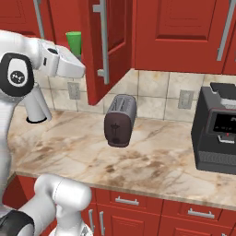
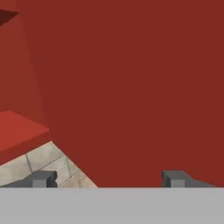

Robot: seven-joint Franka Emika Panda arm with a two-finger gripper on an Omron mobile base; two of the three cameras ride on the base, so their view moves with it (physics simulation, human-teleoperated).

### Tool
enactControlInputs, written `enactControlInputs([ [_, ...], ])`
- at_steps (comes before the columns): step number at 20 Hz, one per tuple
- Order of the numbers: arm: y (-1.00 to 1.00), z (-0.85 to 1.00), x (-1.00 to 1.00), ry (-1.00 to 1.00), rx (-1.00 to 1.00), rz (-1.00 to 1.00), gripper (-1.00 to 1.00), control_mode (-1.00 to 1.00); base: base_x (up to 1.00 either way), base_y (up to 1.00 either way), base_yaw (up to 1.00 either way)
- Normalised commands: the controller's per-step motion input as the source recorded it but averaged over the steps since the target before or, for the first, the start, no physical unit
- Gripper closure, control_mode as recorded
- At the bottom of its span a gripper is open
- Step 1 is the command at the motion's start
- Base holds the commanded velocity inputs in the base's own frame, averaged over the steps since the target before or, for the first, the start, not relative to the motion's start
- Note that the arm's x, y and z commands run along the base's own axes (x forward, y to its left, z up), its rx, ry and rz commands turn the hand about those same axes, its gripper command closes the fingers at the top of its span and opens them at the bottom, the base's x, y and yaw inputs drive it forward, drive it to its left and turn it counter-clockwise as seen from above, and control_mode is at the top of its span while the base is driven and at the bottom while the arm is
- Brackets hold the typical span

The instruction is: Open the cabinet directly in front. Then move the liquor and the cup to the dining counter with the candle on it.

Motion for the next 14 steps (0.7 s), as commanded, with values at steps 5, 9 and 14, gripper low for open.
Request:
enactControlInputs([
  [5, -1.0, -0.32, 0.11, 0.0, 0.13, 0.07, -1.0, -1.0, 0.0, 0.0, 0.0],
  [9, -0.44, -0.23, 0.34, 0.0, 0.0, 0.05, -1.0, -1.0, 0.0, 0.0, 0.0],
  [14, 0.2, -0.12, 0.05, 0.02, 0.0, 0.04, -1.0, -1.0, 0.0, 0.0, 0.0],
])
